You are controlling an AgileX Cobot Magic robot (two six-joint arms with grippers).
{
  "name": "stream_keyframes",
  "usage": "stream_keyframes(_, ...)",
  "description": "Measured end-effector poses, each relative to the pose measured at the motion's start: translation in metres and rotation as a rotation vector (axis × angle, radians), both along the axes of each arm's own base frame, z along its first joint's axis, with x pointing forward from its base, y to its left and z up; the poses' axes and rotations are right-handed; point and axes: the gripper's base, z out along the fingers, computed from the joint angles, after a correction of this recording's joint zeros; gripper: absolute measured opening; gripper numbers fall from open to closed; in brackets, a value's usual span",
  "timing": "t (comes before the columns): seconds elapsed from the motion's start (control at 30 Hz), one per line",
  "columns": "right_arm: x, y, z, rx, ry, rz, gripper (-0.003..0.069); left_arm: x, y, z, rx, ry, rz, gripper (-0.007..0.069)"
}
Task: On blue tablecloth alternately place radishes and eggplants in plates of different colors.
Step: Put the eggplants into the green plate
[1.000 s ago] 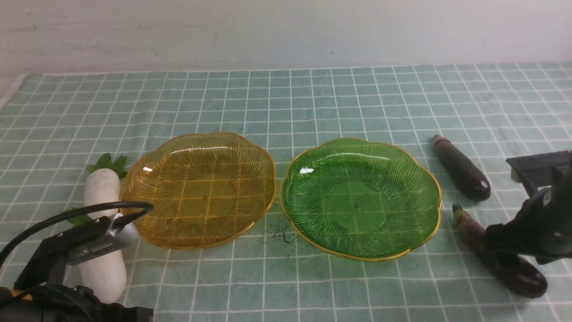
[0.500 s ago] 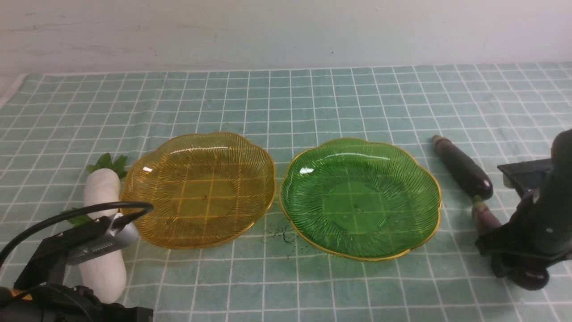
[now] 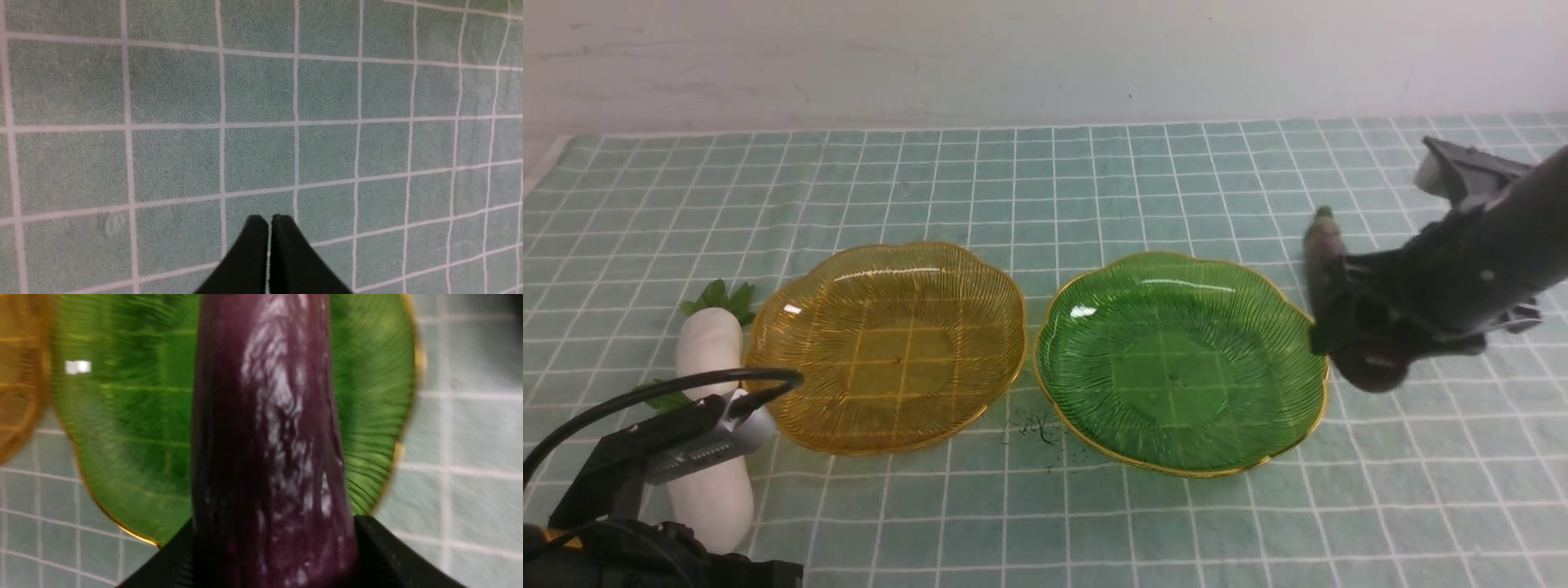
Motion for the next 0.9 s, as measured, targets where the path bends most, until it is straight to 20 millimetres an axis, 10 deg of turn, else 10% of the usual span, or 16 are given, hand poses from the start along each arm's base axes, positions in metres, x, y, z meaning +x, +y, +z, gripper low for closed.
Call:
stream_keyframes(0.47, 0.026, 0.048, -0.079, -0.002, 0.04, 0.063, 0.0405, 0.003, 0.001, 0.001, 0.007, -0.026, 0.013, -0.0006)
stream_keyframes(0.9, 0.034, 0.051, -0.043, -0.069, 0.098, 0.214, 0.0506, 0.003, 0.001, 0.001, 0.007, -0.026, 0.013, -0.0006)
